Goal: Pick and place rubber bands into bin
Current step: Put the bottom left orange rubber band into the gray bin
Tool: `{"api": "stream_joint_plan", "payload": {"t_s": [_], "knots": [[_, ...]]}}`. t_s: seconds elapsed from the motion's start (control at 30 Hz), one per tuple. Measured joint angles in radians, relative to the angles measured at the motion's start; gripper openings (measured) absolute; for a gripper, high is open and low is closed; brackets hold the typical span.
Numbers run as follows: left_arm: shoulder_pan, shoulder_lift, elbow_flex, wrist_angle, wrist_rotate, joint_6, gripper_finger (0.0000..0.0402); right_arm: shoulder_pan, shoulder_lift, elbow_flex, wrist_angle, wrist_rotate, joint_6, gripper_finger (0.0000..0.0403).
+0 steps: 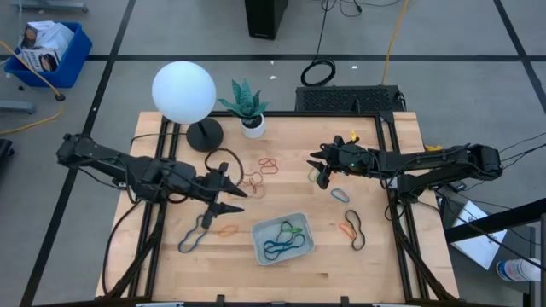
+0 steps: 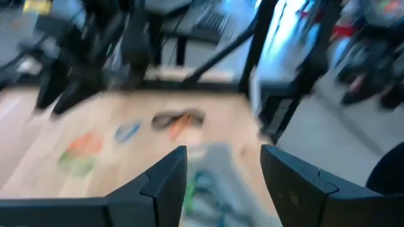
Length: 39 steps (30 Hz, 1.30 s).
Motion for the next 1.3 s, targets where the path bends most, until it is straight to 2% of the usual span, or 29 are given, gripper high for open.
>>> {"api": "stream_joint_plan", "payload": {"t_s": [0.17,0.27,0.37,0.47,0.83,1.3], "knots": [[-0.021,0.029,0.000,-0.324,-0.108,-0.093,0.0209,0.000,0.000,0.000,0.000,0.000,-0.005,0.0114],[-0.034,0.066,0.000,-0.493,-0.112,-0.199,0.0209,0.000,0.000,0.000,0.000,0.000,-0.005,0.0114],[-0.054,0.115,-0.003,-0.589,-0.071,-0.276,0.0209,0.000,0.000,0.000,0.000,0.000,-0.005,0.0114],[-0.078,0.173,-0.004,-0.579,-0.039,-0.304,0.0209,0.000,0.000,0.000,0.000,0.000,-0.005,0.0114],[-0.115,0.420,-0.006,-0.573,-0.063,-0.341,0.0209,0.000,0.000,0.000,0.000,0.000,-0.005,0.0114],[-0.115,0.562,-0.006,-0.491,0.022,-0.350,0.0209,0.000,0.000,-0.002,0.001,0.000,-0.005,0.0114]]}}
